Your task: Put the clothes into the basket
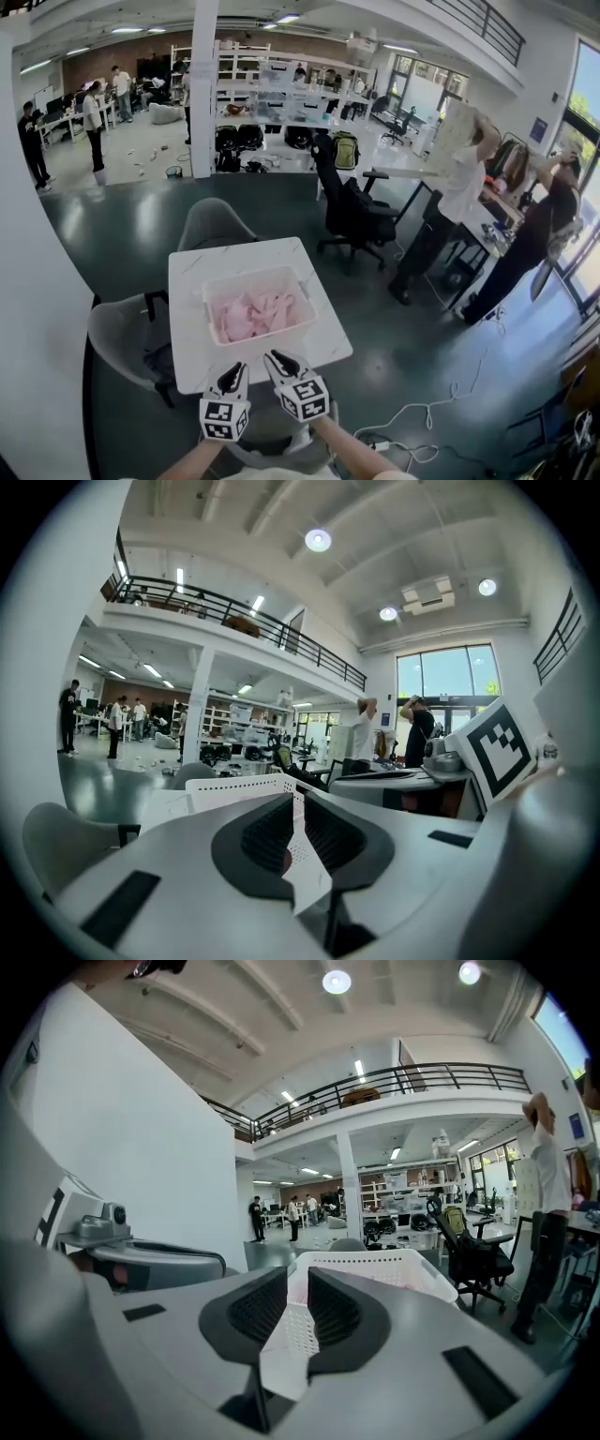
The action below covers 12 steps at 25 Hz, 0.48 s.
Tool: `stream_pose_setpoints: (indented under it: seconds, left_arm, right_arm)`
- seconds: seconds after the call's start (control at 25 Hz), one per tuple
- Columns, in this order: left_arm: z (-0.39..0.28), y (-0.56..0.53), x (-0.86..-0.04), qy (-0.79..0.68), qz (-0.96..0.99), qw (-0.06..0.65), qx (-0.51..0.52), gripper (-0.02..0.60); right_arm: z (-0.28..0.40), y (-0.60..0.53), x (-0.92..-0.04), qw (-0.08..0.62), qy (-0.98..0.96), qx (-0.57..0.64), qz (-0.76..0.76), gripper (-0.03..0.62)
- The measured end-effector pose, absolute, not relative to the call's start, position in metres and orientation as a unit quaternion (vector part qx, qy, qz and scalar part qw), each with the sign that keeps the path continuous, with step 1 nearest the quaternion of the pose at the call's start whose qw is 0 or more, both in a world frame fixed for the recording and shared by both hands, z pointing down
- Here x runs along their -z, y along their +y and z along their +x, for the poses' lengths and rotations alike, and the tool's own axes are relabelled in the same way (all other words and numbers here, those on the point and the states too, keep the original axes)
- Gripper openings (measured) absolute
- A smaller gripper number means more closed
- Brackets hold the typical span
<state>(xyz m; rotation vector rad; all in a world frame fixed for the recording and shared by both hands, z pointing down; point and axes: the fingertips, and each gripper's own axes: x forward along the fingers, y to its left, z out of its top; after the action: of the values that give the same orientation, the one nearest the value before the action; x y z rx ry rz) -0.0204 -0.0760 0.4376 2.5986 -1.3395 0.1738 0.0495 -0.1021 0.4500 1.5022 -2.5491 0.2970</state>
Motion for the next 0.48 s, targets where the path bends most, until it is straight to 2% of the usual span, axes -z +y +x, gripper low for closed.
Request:
stream_pose_setpoints:
  seconds: [0.48]
  left_arm:
    - [-0.053,-0.038,-0.433,-0.484,0.863,0.139,-0.032,0.014]
  right_arm:
    - [0.040,-0.042,-0.422,0.044,-0.869,-0.083,0.487,0.071]
